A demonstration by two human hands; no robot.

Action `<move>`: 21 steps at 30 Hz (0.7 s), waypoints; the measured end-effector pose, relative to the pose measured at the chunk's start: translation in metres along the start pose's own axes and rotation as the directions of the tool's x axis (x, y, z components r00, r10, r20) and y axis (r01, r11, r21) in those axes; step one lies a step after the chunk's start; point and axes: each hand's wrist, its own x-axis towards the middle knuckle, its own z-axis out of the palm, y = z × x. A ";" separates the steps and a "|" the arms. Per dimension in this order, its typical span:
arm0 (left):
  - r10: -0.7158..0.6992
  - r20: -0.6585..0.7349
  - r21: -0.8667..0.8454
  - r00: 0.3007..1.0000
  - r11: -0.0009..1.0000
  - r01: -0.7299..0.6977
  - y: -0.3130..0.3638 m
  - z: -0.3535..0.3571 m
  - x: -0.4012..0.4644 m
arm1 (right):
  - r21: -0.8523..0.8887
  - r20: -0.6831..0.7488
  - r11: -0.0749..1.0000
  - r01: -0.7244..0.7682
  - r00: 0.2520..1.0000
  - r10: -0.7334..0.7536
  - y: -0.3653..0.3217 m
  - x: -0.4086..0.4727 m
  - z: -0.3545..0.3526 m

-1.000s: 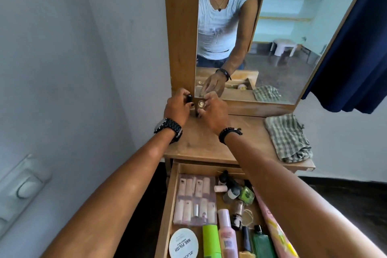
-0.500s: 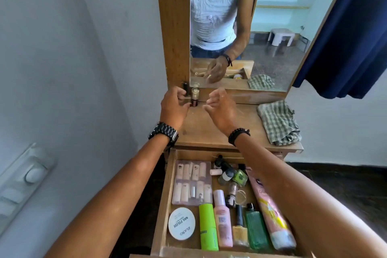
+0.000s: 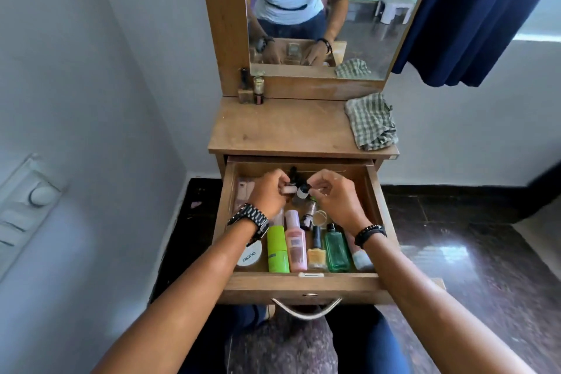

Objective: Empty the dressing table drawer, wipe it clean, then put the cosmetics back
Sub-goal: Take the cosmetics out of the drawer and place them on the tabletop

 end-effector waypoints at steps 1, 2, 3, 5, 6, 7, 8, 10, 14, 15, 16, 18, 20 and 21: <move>0.016 0.015 0.074 1.000 0.997 -0.017 -0.003 0.003 0.001 | -0.056 0.034 0.998 0.013 0.999 -0.011 0.003 -0.002 0.002; 0.030 0.025 0.136 0.999 0.990 -0.033 -0.004 0.005 0.002 | -0.108 0.061 0.994 0.030 0.998 -0.023 0.005 -0.002 0.003; 0.040 0.033 0.183 0.999 0.982 -0.045 -0.004 0.006 0.003 | -0.148 0.079 0.988 0.049 0.996 -0.037 0.006 -0.001 0.004; 0.069 0.049 0.249 0.996 0.965 -0.079 -0.004 0.008 0.005 | -0.208 0.123 0.974 0.086 0.991 -0.061 0.005 0.001 0.007; 0.090 0.059 0.278 0.994 0.955 -0.103 -0.003 0.009 0.006 | -0.229 0.146 0.969 0.094 0.987 -0.061 0.004 0.001 0.009; 0.112 0.069 0.307 0.991 0.943 -0.128 -0.004 0.010 0.006 | -0.236 0.153 0.967 0.093 0.987 -0.058 0.004 0.000 0.010; 0.130 0.074 0.330 0.989 0.932 -0.148 -0.004 0.011 0.007 | -0.225 0.141 0.971 0.086 0.988 -0.055 0.004 0.000 0.011; 0.147 0.065 0.345 0.987 0.925 -0.161 -0.005 0.013 0.007 | -0.178 0.119 0.982 0.058 0.992 -0.037 0.005 -0.002 0.011; 0.152 0.009 0.291 0.988 0.945 -0.148 -0.003 0.010 0.005 | -0.065 0.080 0.998 -0.025 0.996 0.031 0.004 -0.002 0.007; 0.152 -0.009 0.269 0.988 0.952 -0.144 -0.002 0.008 0.005 | -0.022 0.058 0.999 -0.048 0.997 0.050 0.004 -0.003 0.005; 0.152 -0.030 0.242 0.988 0.960 -0.140 0.000 0.005 0.005 | 0.013 0.037 0.998 -0.060 0.998 0.060 0.003 -0.003 0.004; 0.169 -0.067 0.182 0.983 0.971 -0.155 0.005 -0.004 0.004 | 0.050 -0.001 0.997 -0.050 0.999 0.050 0.000 -0.003 0.001; 0.195 -0.111 0.132 0.975 0.975 -0.180 0.010 -0.016 0.002 | 0.084 -0.026 0.996 -0.036 0.999 0.038 -0.005 -0.002 -0.003; 0.201 -0.138 0.112 0.970 0.976 -0.187 0.013 -0.024 0.002 | 0.105 -0.034 0.994 -0.036 0.999 0.039 -0.008 -0.001 -0.004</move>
